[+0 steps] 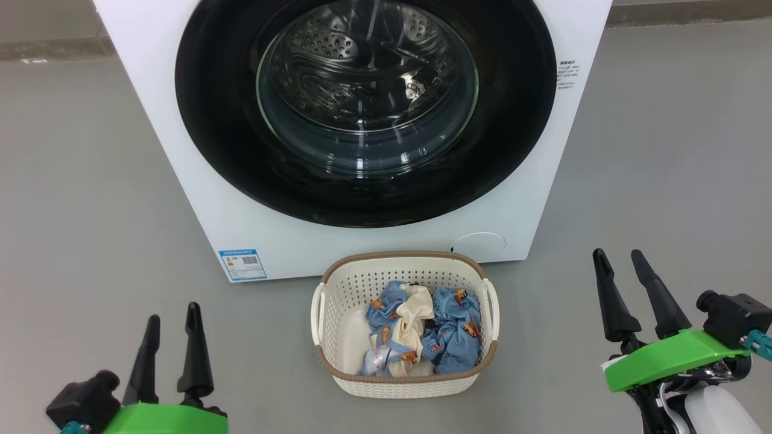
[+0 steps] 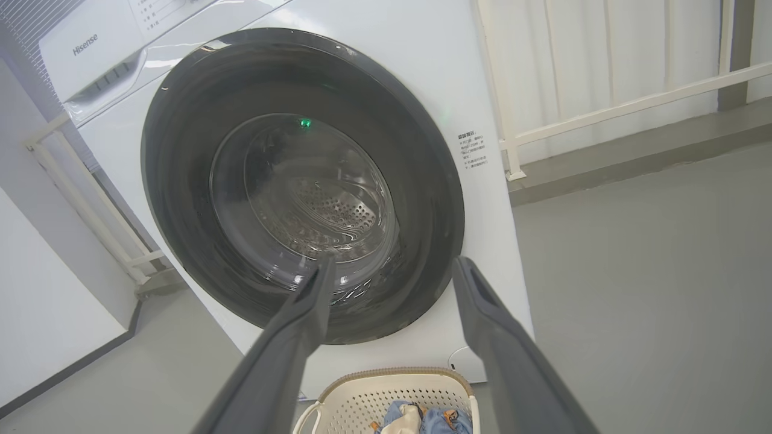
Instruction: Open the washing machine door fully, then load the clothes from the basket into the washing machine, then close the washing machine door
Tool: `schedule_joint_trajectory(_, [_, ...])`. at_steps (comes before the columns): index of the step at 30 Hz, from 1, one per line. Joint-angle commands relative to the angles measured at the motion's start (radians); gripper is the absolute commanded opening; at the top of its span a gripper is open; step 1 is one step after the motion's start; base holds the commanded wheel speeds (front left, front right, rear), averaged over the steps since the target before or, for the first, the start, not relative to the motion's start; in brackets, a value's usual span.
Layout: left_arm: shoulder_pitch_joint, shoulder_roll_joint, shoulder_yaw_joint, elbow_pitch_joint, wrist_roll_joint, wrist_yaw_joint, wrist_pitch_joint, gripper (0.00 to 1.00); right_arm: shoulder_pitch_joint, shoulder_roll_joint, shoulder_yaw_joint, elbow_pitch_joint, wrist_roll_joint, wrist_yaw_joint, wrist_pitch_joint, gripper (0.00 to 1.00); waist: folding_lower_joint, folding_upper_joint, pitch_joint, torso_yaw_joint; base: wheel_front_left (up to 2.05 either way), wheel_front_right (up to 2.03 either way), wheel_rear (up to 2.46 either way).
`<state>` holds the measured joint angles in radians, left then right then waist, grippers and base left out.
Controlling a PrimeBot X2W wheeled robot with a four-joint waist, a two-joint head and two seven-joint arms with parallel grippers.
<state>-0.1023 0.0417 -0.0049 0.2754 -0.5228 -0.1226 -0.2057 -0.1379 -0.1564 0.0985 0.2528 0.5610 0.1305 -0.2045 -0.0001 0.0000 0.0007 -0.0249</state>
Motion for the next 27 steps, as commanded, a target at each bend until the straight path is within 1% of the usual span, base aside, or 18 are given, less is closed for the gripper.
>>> schedule_joint_trajectory(1, [-0.048, 0.009, 0.021, -0.023, 0.029, -0.005, -0.014, 1.0, -0.05, -0.019, 0.025, -0.021, -0.027, 0.0, -0.015, 1.0, 0.0001, 0.0, 0.0, 0.0, 0.0, 0.0, 0.0])
schedule_joint_trajectory(15, [-0.06, 0.01, 0.016, -0.024, 0.177, -0.007, -0.055, 1.0, -0.067, -0.041, 0.063, 0.009, -0.136, 0.0, -0.057, 1.0, 0.0001, 0.0, 0.004, -0.005, 0.0, 0.0, 0.0])
schedule_joint_trajectory(27, [-0.061, 0.01, 0.013, 0.002, 0.173, -0.008, -0.056, 1.0, -0.066, -0.044, 0.068, 0.037, -0.117, 0.0, -0.057, 1.0, 0.0001, 0.0, 0.009, -0.005, 0.0, 0.0, 0.0])
